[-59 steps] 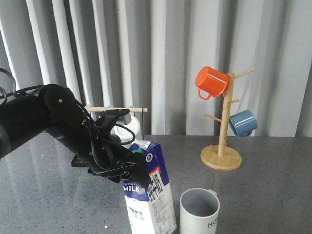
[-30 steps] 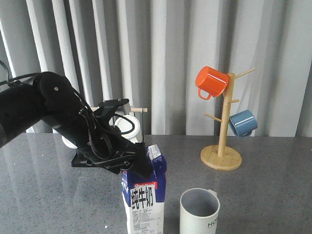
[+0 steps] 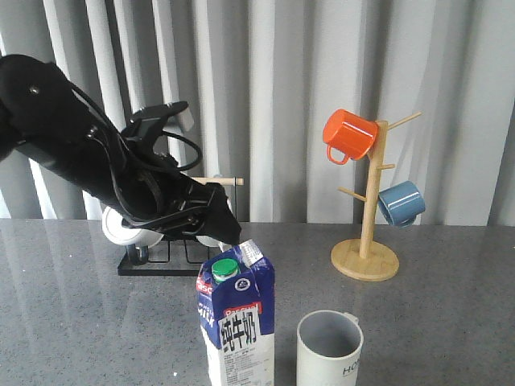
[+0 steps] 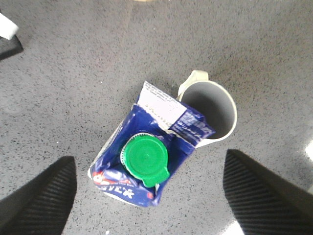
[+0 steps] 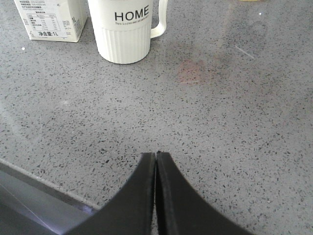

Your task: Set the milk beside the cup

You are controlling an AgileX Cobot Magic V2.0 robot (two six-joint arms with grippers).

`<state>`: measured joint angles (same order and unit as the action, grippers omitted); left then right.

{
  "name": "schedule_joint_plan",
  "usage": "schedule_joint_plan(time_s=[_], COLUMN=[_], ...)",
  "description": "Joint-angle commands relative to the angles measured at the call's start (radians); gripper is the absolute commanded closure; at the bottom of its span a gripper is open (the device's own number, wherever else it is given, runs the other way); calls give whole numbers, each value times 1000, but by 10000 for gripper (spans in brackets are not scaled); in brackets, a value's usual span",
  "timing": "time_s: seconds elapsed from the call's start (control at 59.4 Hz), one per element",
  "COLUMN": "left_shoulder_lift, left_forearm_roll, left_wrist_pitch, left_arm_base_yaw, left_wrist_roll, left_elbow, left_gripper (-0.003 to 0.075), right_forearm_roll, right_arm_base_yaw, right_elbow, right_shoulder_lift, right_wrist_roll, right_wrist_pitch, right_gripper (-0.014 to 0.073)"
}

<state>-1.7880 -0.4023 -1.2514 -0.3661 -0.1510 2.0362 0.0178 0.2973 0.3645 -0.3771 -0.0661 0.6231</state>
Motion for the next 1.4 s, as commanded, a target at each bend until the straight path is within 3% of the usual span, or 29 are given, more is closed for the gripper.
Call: schedule_joint_plan(time_s=[0.0, 0.101, 0.202, 0.438, 0.471, 0.69, 1.01, 1.195, 1.38], left_shoulder_lift=[101, 153, 211, 351, 369, 503, 855, 1056, 1186], left_forearm_roll=[-9, 8, 44, 157, 166, 163, 160, 164, 189], left_wrist_pitch=[3, 3, 3, 3, 3, 5, 201, 209, 160], left_arm_base_yaw=[-5, -5, -5, -5, -5, -5, -5, -5, -5], left_wrist_roll=[18, 16, 16, 16, 15, 14, 56, 69, 48], left_elbow=[35, 35, 35, 34, 34, -83, -577, -797, -866], left_gripper=[144, 207, 319, 712, 729, 728, 728, 728, 728], right_forearm_roll=[-1, -1, -1, -1, -1, -1, -1, -1, -1], right_arm_base_yaw=[0, 0, 0, 0, 0, 0, 0, 0, 0], right_elbow=[29, 29, 29, 29, 29, 29, 29, 29, 29], right_shoulder_lift=[-3, -3, -3, -3, -3, -3, -3, -3, -3], right_wrist_roll=[-5, -5, -5, -5, -5, -5, -5, -5, -5], right_wrist_pitch=[-67, -67, -66, -66, -66, -66, -66, -66, -66], right_gripper=[604, 604, 604, 604, 604, 604, 604, 604, 604])
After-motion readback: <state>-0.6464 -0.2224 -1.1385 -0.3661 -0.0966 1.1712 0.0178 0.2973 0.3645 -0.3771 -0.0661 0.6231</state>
